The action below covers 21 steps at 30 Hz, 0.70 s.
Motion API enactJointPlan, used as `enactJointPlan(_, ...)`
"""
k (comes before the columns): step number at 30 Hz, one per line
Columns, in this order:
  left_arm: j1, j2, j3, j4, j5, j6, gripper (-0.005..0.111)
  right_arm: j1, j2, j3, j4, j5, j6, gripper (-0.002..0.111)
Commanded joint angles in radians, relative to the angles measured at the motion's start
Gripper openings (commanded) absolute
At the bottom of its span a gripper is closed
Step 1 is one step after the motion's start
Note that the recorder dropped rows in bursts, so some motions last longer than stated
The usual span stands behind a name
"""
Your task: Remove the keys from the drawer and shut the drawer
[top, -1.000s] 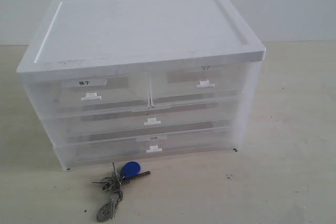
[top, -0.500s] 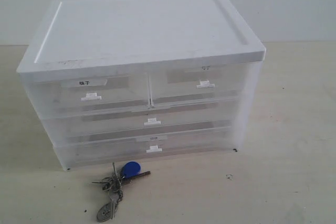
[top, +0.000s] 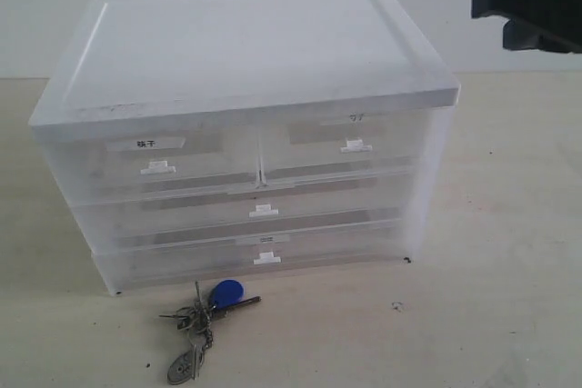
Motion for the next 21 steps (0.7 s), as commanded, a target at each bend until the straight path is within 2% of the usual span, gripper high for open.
enactJointPlan(1, 0.000, 0.003, -0.004, 0.000, -0.011, 0.003, 0.005, -0.028, 0.070, -0.008, 0.290, -0.024, -0.310, 0.000)
enactJointPlan(7, 0.000, 0.003, -0.004, 0.000, -0.011, 0.003, 0.005, -0.007, 0.118, 0.007, 0.320, -0.009, -0.339, 0.000)
enactJointPlan(12, 0.000, 0.003, -0.004, 0.000, -0.011, 0.003, 0.005, -0.007, 0.082, 0.016, 0.346, 0.095, -0.383, 0.000)
enactJointPlan(21, 0.000, 0.003, -0.004, 0.000, -0.011, 0.003, 0.005, -0.007, 0.035, 0.029, 0.413, 0.137, -0.423, 0.000)
